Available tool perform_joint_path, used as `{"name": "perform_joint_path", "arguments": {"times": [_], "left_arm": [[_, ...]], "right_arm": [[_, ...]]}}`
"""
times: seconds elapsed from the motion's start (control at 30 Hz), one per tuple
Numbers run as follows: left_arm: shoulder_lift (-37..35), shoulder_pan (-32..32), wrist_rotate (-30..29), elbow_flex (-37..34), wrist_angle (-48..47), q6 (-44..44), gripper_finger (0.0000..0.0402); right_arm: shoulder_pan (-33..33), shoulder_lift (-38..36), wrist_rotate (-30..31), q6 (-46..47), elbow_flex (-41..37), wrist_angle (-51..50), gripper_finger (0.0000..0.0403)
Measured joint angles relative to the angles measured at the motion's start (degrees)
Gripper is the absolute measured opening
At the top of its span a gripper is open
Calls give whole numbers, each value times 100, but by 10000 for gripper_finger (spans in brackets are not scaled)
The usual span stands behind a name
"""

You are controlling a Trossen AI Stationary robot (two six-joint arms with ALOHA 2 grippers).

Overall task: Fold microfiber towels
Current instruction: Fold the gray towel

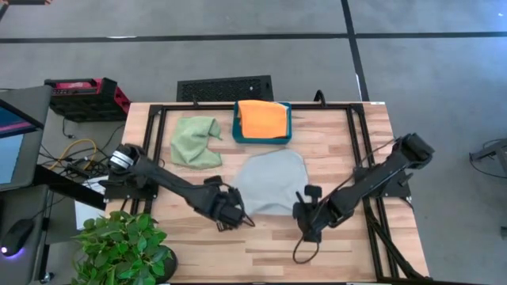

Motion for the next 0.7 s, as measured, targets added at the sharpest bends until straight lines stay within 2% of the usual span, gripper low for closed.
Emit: {"name": "perform_joint_path", "arguments": {"times": [0.23,0.47,0.7], "left_arm": [[-2,-241,635,-621,1125,-281,0],[0,-403,657,-853,1204,-439,0],[-2,-401,655,-861,1217,-473,0]], "right_arm": [[124,536,-452,301,3,479,8],[103,660,-727,437,5,613,11],[32,674,-741,437,5,708,40]]}}
